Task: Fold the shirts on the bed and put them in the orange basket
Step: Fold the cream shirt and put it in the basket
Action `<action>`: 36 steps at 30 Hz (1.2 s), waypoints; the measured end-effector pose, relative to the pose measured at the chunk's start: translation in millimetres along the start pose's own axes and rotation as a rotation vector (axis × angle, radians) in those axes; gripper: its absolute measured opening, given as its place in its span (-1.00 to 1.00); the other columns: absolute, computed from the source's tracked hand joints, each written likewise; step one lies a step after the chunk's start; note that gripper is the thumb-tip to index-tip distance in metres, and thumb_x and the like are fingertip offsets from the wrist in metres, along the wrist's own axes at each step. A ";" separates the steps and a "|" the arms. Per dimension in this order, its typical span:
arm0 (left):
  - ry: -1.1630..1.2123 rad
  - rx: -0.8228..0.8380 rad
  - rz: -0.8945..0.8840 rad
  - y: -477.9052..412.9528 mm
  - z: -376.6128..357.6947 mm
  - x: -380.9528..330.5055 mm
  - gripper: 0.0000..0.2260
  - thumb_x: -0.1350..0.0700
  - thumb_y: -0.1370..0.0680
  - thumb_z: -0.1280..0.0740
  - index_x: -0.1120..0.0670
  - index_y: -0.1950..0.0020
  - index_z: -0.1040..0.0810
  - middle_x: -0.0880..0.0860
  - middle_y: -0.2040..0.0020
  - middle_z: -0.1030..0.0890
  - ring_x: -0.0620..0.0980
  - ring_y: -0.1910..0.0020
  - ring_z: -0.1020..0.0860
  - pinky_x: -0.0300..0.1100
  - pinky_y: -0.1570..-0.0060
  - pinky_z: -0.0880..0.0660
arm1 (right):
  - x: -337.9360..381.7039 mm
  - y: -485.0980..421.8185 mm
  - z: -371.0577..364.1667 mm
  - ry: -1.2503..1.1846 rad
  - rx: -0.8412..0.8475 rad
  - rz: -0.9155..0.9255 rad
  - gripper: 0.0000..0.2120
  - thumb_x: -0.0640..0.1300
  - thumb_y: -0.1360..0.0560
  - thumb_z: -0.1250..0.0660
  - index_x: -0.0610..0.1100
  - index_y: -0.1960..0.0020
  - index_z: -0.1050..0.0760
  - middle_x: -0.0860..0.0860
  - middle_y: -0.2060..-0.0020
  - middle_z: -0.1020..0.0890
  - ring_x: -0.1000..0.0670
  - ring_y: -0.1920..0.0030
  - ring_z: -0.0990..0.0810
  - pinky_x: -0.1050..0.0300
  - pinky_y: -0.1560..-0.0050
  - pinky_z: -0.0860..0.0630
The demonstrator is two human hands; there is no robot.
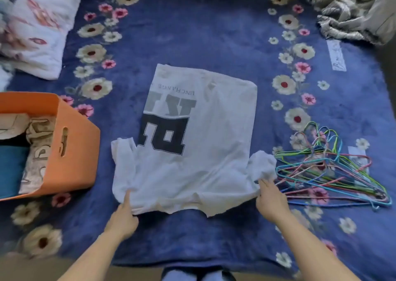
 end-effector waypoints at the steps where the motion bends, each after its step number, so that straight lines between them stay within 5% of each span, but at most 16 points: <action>1: 0.026 0.069 0.055 -4.7 -22.4 10.1 -0.24 0.17 -0.46 -0.19 -0.03 -0.55 0.17 0.16 -0.38 -0.36 0.19 -0.17 -0.45 -0.09 -0.05 -0.43 | -4.5 1.9 -26.7 -0.026 0.061 -0.030 -0.60 -0.17 -0.53 -0.15 -0.12 -0.37 -0.30 -0.03 -0.40 -0.32 -0.07 -0.40 -0.28 0.01 -0.27 -0.38; 5: -0.182 -0.092 0.127 -4.8 -52.7 -8.5 -0.34 0.12 -0.51 -0.25 0.09 -0.54 -0.01 0.26 -0.47 -0.10 0.27 -0.40 -0.14 0.06 -0.34 -0.22 | -9.0 9.1 -69.0 -0.346 0.107 -0.182 -0.74 -0.22 -0.53 -0.19 -0.20 -0.20 -0.43 -0.13 -0.16 -0.52 -0.18 -0.20 -0.47 0.10 0.06 -0.34; 8: -0.237 -0.220 -0.286 -1.0 -83.5 -51.4 -0.36 0.18 -0.38 -0.36 0.09 -0.46 -0.29 0.19 -0.43 -0.26 0.24 -0.35 -0.28 0.11 -0.30 -0.27 | -13.7 2.3 -92.9 -0.790 -0.005 -0.496 -0.68 -0.05 -0.54 -0.25 -0.27 -0.17 -0.43 -0.14 0.01 -0.55 -0.22 -0.09 -0.52 0.07 0.01 -0.40; 11: -0.373 -0.181 -0.713 -1.2 -125.7 -83.1 -0.26 0.07 -0.15 -0.41 -0.03 -0.35 -0.40 0.12 -0.30 -0.39 0.16 -0.18 -0.45 0.05 -0.08 -0.44 | -11.9 -13.2 -103.9 -1.224 -0.133 -0.761 -0.49 0.12 -0.49 -0.30 -0.37 -0.08 -0.48 -0.13 0.08 -0.57 -0.20 0.05 -0.55 -0.23 -0.09 -0.52; 14: -0.518 -0.178 -1.012 -1.1 -158.7 -111.6 -0.13 0.01 -0.03 -0.47 -0.11 -0.35 -0.38 0.11 -0.26 -0.39 0.10 -0.17 -0.36 0.01 -0.07 -0.28 | -6.3 -37.7 -102.1 -1.418 -0.161 -0.793 -0.61 0.10 -0.46 -0.36 -0.26 0.07 -0.58 -0.09 0.09 -0.62 -0.14 0.04 -0.60 -0.16 -0.11 -0.53; 16: -0.557 -0.209 -1.057 -5.9 -173.9 -125.2 -0.08 -0.04 0.00 -0.53 -0.14 -0.37 -0.37 0.10 -0.26 -0.40 0.09 -0.17 -0.37 0.03 -0.08 -0.32 | -4.6 -51.5 -96.4 -1.506 -0.160 -0.722 -0.71 0.10 -0.47 -0.37 -0.14 0.11 -0.56 -0.01 0.14 -0.63 -0.08 0.02 -0.61 -0.05 -0.10 -0.55; 21: -0.372 -0.230 -1.066 -21.0 -193.5 -145.9 -0.47 0.06 -0.13 -0.59 -0.17 -0.07 -0.60 0.00 -0.13 -0.41 0.04 -0.03 -0.37 -0.07 0.06 -0.20 | -19.5 -85.7 -77.0 -1.642 -0.242 -0.648 -0.74 0.00 -0.45 -0.41 -0.12 -0.07 -0.52 -0.03 0.03 -0.64 -0.06 0.03 -0.62 0.02 -0.06 -0.56; 24: -0.217 -0.192 -1.090 -19.8 -189.6 -142.5 -0.75 -0.01 -0.41 -0.37 -0.23 -0.06 -0.61 -0.06 -0.18 -0.41 0.02 -0.09 -0.37 -0.11 0.02 -0.18 | -38.8 -91.8 -46.9 -1.662 -0.599 -0.541 -0.87 -0.30 -0.43 -0.37 -0.13 0.06 -0.53 0.05 0.19 -0.61 0.08 0.22 -0.57 0.23 0.22 -0.53; 28: -0.137 -0.146 -1.188 7.0 -194.1 -140.0 -0.74 -0.11 -0.55 -0.19 -0.23 -0.18 -0.57 0.00 -0.30 -0.49 0.02 -0.24 -0.38 -0.09 -0.11 -0.25 | -97.6 -70.5 -22.8 -1.389 -0.978 -0.481 -0.83 -0.33 -0.44 -0.34 -0.10 0.10 -0.44 0.12 0.26 -0.51 0.32 0.39 -0.48 0.41 0.28 -0.43; 30: -0.254 -0.114 -1.226 20.5 -213.2 -139.3 -0.70 -0.12 -0.55 -0.14 -0.22 -0.20 -0.55 -0.02 -0.31 -0.51 0.00 -0.29 -0.43 -0.06 -0.20 -0.37 | -127.8 -63.0 -36.9 -1.274 -0.954 -0.559 -0.79 -0.28 -0.49 -0.33 -0.04 0.19 -0.36 0.08 0.29 -0.46 0.29 0.41 -0.46 0.45 0.29 -0.38; 33: -0.445 -0.030 -1.260 33.0 -240.3 -134.9 -0.64 -0.06 -0.43 -0.13 -0.21 -0.12 -0.61 -0.07 -0.23 -0.58 -0.07 -0.22 -0.54 -0.04 -0.11 -0.54 | -151.1 -51.7 -64.6 -1.219 -0.863 -0.640 -0.71 -0.24 -0.48 -0.35 0.04 0.24 -0.31 0.02 0.30 -0.49 0.21 0.38 -0.50 0.22 0.20 -0.47; 36: -0.075 -0.039 -1.125 37.0 -226.9 -126.7 -0.64 0.07 -0.38 -0.19 -0.09 -0.11 -0.60 -0.02 -0.17 -0.58 -0.02 -0.13 -0.53 -0.10 -0.10 -0.49 | -134.1 -24.2 -89.2 -1.055 -0.756 -0.648 -0.79 -0.26 -0.46 -0.32 -0.02 0.24 -0.38 0.01 0.35 -0.48 0.30 0.46 -0.46 0.14 0.21 -0.41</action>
Point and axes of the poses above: each hand's wrist, its own y-axis away from the middle knuckle, its own z-axis out of the back of the hand, x = y × z, the point moved 4 cm from there along -y, towards the middle knuckle
